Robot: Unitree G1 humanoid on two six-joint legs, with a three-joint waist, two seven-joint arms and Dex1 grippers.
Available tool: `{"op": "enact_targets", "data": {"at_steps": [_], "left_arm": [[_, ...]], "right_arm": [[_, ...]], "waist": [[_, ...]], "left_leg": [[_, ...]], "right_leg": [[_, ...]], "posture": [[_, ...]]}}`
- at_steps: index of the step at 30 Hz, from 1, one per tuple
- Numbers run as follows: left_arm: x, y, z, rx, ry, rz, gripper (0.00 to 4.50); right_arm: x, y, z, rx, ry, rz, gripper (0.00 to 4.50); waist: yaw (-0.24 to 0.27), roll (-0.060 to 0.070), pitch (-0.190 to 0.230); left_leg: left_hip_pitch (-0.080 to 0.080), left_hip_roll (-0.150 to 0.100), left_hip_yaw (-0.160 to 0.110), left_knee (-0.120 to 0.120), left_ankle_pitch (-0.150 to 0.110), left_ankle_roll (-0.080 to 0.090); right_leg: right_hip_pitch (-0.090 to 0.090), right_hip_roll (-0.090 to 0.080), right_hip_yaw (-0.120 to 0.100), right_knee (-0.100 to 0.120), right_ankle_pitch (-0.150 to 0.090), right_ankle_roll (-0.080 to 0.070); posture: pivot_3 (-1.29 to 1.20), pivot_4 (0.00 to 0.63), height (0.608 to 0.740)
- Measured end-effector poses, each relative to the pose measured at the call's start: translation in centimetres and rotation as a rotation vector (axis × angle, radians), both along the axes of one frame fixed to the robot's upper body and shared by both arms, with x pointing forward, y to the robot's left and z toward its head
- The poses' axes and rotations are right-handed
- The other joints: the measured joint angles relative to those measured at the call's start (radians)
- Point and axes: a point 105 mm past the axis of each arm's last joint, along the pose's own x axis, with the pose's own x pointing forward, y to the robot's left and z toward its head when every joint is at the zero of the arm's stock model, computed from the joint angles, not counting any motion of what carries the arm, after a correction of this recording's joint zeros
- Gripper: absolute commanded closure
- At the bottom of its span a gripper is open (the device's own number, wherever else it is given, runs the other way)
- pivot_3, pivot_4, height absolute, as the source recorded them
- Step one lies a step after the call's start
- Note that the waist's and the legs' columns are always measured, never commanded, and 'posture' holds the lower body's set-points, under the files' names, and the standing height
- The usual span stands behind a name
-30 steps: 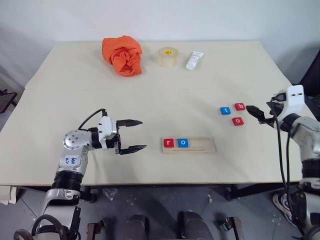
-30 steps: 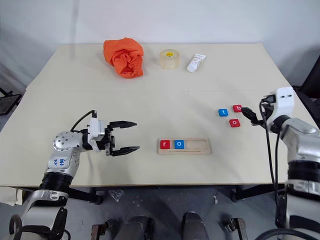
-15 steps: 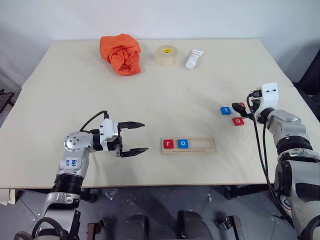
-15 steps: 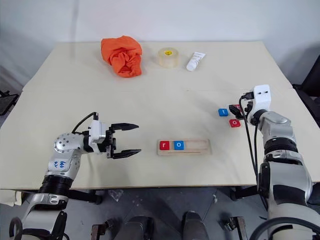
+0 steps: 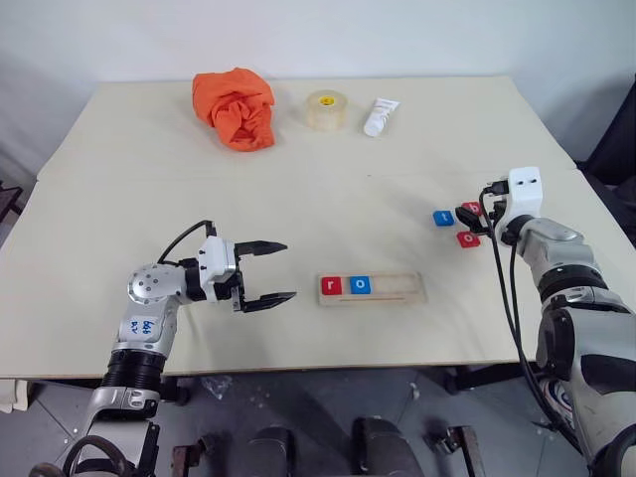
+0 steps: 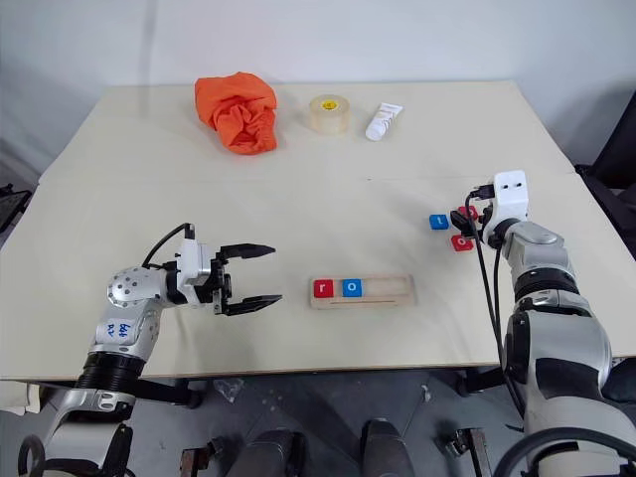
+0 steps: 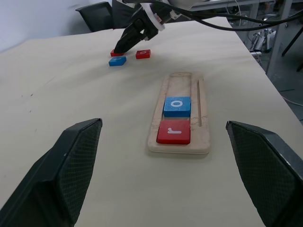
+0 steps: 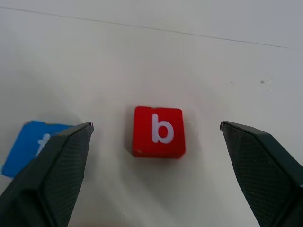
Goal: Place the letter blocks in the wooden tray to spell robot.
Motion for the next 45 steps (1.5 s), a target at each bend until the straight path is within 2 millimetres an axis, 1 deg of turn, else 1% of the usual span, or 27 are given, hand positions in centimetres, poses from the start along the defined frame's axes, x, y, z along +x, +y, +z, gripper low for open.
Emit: {"op": "enact_targets", "data": {"at_steps": [5, 13, 18, 19, 24, 26, 27, 28, 36, 41, 42, 44, 45], "left_arm": [[0.1, 0.0, 0.0, -0.004, 0.001, 0.01, 0.04], [-0.1, -0.2, 0.5, -0.012, -0.022, 0.008, 0.04], [-0.1, -0.1, 0.4, -0.018, -0.011, 0.017, 0.04], [-0.1, -0.1, 0.3, -0.018, -0.01, 0.018, 0.0], [-0.2, -0.2, 0.5, -0.018, -0.018, 0.017, 0.0], [-0.2, -0.2, 0.5, -0.018, -0.021, 0.02, 0.0], [-0.2, -0.2, 0.5, -0.019, -0.021, 0.022, 0.0], [-0.2, -0.1, 0.5, -0.019, -0.02, 0.024, 0.0], [-0.3, -0.1, 0.3, -0.021, -0.017, 0.032, 0.0], [-0.3, -0.1, 0.3, -0.02, -0.015, 0.029, 0.0], [-0.4, -0.1, 0.3, -0.02, -0.015, 0.025, 0.0], [-0.4, 0.0, 0.3, -0.017, -0.009, 0.018, 0.0], [-0.5, 0.0, 0.3, -0.015, -0.007, 0.01, 0.0]], "right_arm": [[0.1, 0.3, -0.4, 0.024, 0.005, -0.025, 0.0], [0.2, -0.1, -0.8, 0.064, 0.001, -0.095, 0.0], [0.1, -0.2, -1.1, 0.079, 0.019, -0.11, 0.0], [0.1, -0.1, -1.3, 0.083, 0.027, -0.112, 0.39], [0.2, 0.0, -1.3, 0.092, 0.039, -0.119, 1.89], [0.2, 0.0, -1.3, 0.093, 0.04, -0.12, 2.65], [0.2, 0.0, -1.3, 0.094, 0.04, -0.12, 2.92], [0.2, 0.0, -1.3, 0.094, 0.041, -0.12, 3.04], [0.1, -0.2, -1.0, 0.112, 0.03, -0.12, 3.04], [-0.1, -0.9, 0.5, 0.115, -0.04, -0.08, 3.04], [-0.3, -1.0, 0.8, 0.108, -0.06, -0.068, 3.04], [-1.2, -1.4, 0.6, 0.095, -0.078, -0.049, 3.04], [-2.2, -1.6, 0.3, 0.075, -0.085, -0.04, 3.04]], "waist": [[0.0, 0.0, 0.0], [0.0, 0.0, 0.0], [0.0, 0.0, 0.0], [0.0, 0.0, 0.0], [0.0, 0.0, 0.0], [0.002, 0.0, 0.0], [0.002, 0.0, 0.0], [0.002, 0.0, 0.0], [0.001, 0.0, 0.0], [0.001, 0.0, 0.0], [0.002, 0.0, 0.0], [0.005, 0.0, 0.0], [0.008, 0.0, 0.0]], "left_leg": [[0.0, 0.0, 0.0, 0.0, 0.0, 0.0], [0.0, 0.0, 0.0, 0.0, 0.0, 0.0], [0.0, 0.0, 0.0, 0.0, 0.0, 0.0], [0.0, 0.0, 0.0, 0.0, 0.0, 0.0], [0.0, 0.0, 0.0, 0.0, 0.0, 0.0], [0.0, 0.0, 0.0, 0.0, 0.0, 0.0], [0.0, 0.0, 0.0, 0.0, 0.0, 0.0], [0.0, 0.0, 0.0, 0.0, 0.0, 0.0], [0.0, 0.0, 0.0, 0.0, 0.0, 0.0], [0.0, 0.0, 0.0, 0.0, 0.0, 0.0], [0.0, 0.0, 0.0, 0.0, 0.0, 0.0], [0.0, 0.0, -0.002, 0.0, 0.0, 0.0], [-0.001, 0.0, -0.003, 0.0, 0.0, 0.0]], "right_leg": [[0.0, 0.0, 0.0, 0.0, 0.0, 0.0], [0.0, 0.0, 0.0, 0.0, 0.0, 0.0], [0.0, 0.0, 0.0, 0.0, 0.0, 0.0], [0.0, 0.0, 0.0, 0.0, 0.0, 0.0], [0.0, 0.0, 0.0, 0.0, 0.0, 0.0], [0.0, 0.0, 0.0, 0.0, 0.0, 0.0], [0.0, 0.0, 0.0, 0.0, 0.0, 0.0], [0.0, 0.0, 0.0, 0.0, 0.0, 0.0], [0.0, 0.0, 0.0, 0.0, 0.0, 0.0], [0.0, 0.0, 0.0, 0.0, 0.0, 0.0], [0.0, 0.0, 0.0, 0.0, 0.0, 0.0], [0.0, 0.0, 0.0, 0.0, 0.0, 0.0], [0.0, -0.001, 0.0, 0.0, 0.0, 0.0]], "posture": [[0.0, 0.15, 0.74], [0.0, 0.15, 0.74], [0.0, 0.15, 0.74], [0.0, 0.15, 0.74], [0.0, 0.15, 0.74], [0.0, 0.15, 0.74], [0.0, 0.15, 0.74], [0.0, 0.15, 0.74], [0.0, 0.15, 0.74], [0.0, 0.15, 0.74], [0.0, 0.15, 0.74], [0.0, 0.15, 0.74], [0.0, 0.15, 0.74]]}}
